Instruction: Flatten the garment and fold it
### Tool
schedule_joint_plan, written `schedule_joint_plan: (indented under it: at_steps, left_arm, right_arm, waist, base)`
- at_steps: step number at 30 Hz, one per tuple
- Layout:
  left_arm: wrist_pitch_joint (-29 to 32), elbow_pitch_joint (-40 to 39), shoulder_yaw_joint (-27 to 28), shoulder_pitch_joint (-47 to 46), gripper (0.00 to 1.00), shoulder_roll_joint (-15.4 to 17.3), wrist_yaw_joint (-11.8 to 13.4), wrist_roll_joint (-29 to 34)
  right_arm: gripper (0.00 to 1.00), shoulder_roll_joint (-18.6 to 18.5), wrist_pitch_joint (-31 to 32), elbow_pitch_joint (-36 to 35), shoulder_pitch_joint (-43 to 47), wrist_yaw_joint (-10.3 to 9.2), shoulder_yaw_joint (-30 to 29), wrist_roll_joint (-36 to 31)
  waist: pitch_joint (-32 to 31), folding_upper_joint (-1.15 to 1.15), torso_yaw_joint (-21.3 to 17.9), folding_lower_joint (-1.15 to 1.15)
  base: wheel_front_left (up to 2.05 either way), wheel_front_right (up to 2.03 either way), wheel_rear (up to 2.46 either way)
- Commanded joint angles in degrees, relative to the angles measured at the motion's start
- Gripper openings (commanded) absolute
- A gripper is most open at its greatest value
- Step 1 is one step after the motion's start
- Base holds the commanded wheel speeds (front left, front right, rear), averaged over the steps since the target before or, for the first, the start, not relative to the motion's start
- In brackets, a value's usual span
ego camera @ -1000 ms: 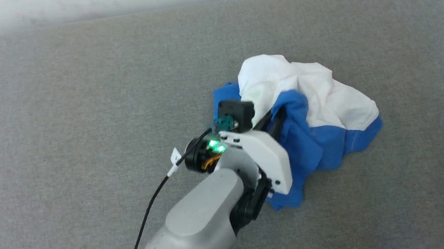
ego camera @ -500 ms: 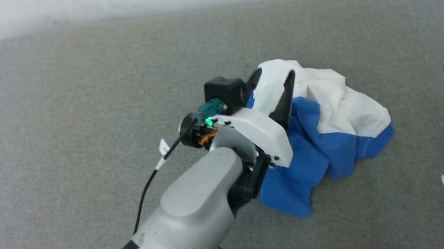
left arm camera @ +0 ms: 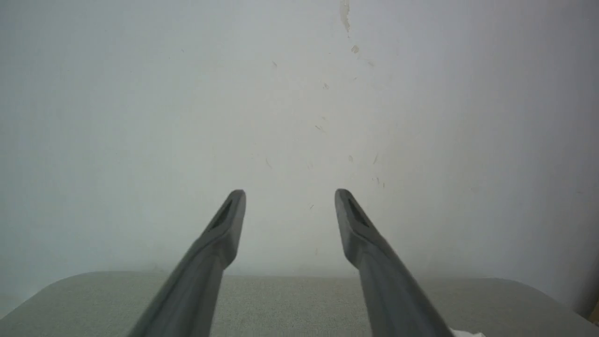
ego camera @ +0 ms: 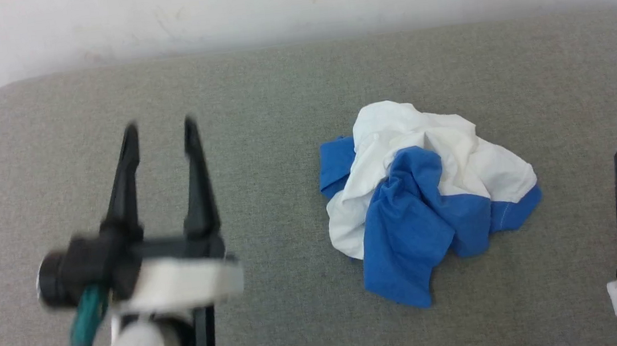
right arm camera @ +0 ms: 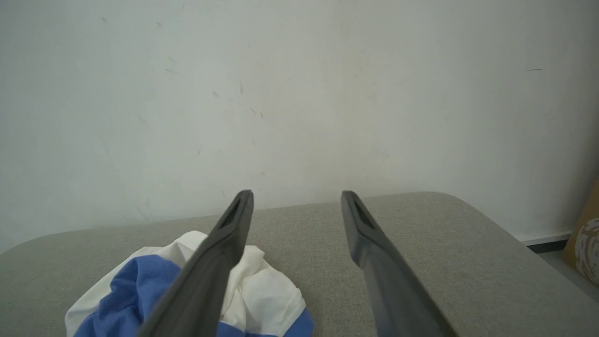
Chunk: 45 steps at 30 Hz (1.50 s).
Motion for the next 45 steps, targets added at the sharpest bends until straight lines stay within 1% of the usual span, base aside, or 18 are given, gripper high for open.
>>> schedule_joint_plan:
  at_steps: [1, 4, 6, 8, 11, 15, 18, 20, 23, 26, 30, 37, 38, 39, 40, 41, 45]
  left_arm:
    - [-0.3, -2.2, 0.6, 3.5, 1.0, 0.8, 0.6, 2.1]
    - [-0.3, -7.3, 3.0, 12.1, 1.0, 1.3, 1.4, 5.9]
    - [-0.3, -8.4, 4.0, 17.0, 1.0, 1.0, 1.1, 7.7]
    - [-0.3, -9.3, 5.6, 20.6, 1.0, -1.0, 0.4, 8.3]
    - [-0.3, -9.3, 7.7, 23.6, 1.0, -3.8, -2.0, 9.4]
    - [-0.3, -8.7, 10.0, 24.6, 1.0, -7.4, -5.9, 10.9]
    - [-0.3, -7.9, 11.1, 24.2, 1.0, -9.8, -8.6, 12.4]
    - [-0.3, -7.3, 11.5, 23.7, 1.0, -11.3, -10.3, 13.3]
    - [-0.3, -6.3, 11.8, 23.1, 1.0, -13.5, -12.5, 14.7]
    - [-0.3, -5.5, 12.6, 22.8, 1.0, -15.5, -14.1, 15.8]
    - [-0.3, -5.1, 13.9, 23.2, 1.0, -18.0, -15.8, 17.3]
    - [-0.3, -4.5, 15.7, 23.8, 1.0, -21.5, -18.6, 19.0]
    - [-0.3, -4.5, 15.8, 23.8, 1.0, -21.8, -18.9, 19.1]
    - [-0.3, -4.4, 16.0, 23.8, 1.0, -22.1, -19.2, 19.3]
    - [-0.3, -4.3, 16.3, 23.9, 1.0, -22.3, -19.5, 19.4]
    - [-0.3, -4.2, 16.6, 23.9, 1.0, -22.5, -19.8, 19.5]
    - [-0.3, -4.1, 17.8, 24.5, 1.0, -23.0, -20.5, 20.0]
  right_arm:
    - [1.0, 0.2, 0.3, 0.1, 0.9, -0.1, 0.2, 0.1]
    - [1.0, 0.2, 0.5, 0.5, 2.4, -0.1, 0.6, 0.1]
    - [1.0, 0.2, 0.7, 0.7, 3.5, -0.1, 1.2, 0.1]
    - [1.0, 0.2, 0.9, 0.9, 4.4, -0.1, 1.6, 0.2]
    - [1.0, 0.2, 1.4, 0.7, 5.1, -0.1, 3.0, -0.2]
    - [1.0, -0.6, 2.9, 0.8, 2.7, -0.1, 7.4, -0.7]
    - [1.0, -2.3, 6.6, 2.6, 0.2, -0.1, 11.6, 0.0]
    - [1.0, -3.4, 9.6, 4.6, -1.4, -0.1, 13.4, -0.2]
    - [1.0, -4.6, 12.3, 7.4, -3.4, -0.1, 15.1, -0.8]
    - [1.0, -5.6, 14.7, 9.6, -4.3, -0.1, 17.0, -1.0]
    - [1.0, -6.8, 17.2, 9.9, -4.3, -0.1, 19.0, -0.2]
    - [1.0, -7.9, 19.8, 10.7, -3.3, -0.1, 19.0, -0.1]
    - [0.74, -8.1, 20.1, 11.0, -3.4, -0.1, 19.2, -0.3]
    - [0.4, -8.3, 20.1, 11.1, -3.5, -0.1, 19.3, -0.6]
    - [0.12, -8.2, 19.9, 11.1, -3.6, -0.1, 19.1, -0.8]
    - [0.0, -8.0, 19.8, 11.2, -3.8, -0.1, 19.0, -1.0]
    - [0.0, -7.4, 19.0, 10.0, -4.7, -0.1, 19.0, -1.4]
  waist:
    - [-0.1, 0.0, 0.1, 0.01]
    - [-0.2, 0.0, 0.8, 0.01]
    - [-0.4, 0.0, 1.3, 0.01]
    - [-0.7, 0.0, 2.0, 0.01]
    - [-0.9, 0.0, 3.0, 0.01]
    - [-0.4, 0.0, 3.8, 0.01]
    - [0.8, 0.0, 4.2, 0.01]
    - [1.7, 0.0, 4.7, 0.01]
    - [3.2, 0.0, 5.8, 0.01]
    - [4.2, 0.0, 7.1, 0.01]
    - [5.2, 0.0, 8.6, 0.01]
    - [5.6, 0.0, 10.6, 0.01]
    - [5.5, 0.0, 10.8, 0.01]
    - [5.5, 0.0, 10.9, 0.01]
    - [5.3, 0.0, 11.0, 0.01]
    - [5.2, 0.0, 11.0, 0.01]
    - [4.6, 0.0, 10.3, 0.01]
  base:
    - [0.0, 0.0, 0.0]
    - [0.0, 0.0, 0.0]
    - [0.0, 0.0, 0.0]
    - [0.0, 0.0, 0.0]
    - [0.0, 0.0, 0.0]
    - [0.0, 0.0, 0.0]
    - [0.0, 0.0, 0.0]
    - [0.0, 0.0, 0.0]
    - [0.0, 0.0, 0.0]
    - [0.0, 0.0, 0.0]
    - [0.0, 0.0, 0.0]
    - [0.0, 0.0, 0.0]
    - [0.0, 0.0, 0.0]
    - [0.0, 0.0, 0.0]
    - [0.0, 0.0, 0.0]
    - [0.0, 0.0, 0.0]
    - [0.0, 0.0, 0.0]
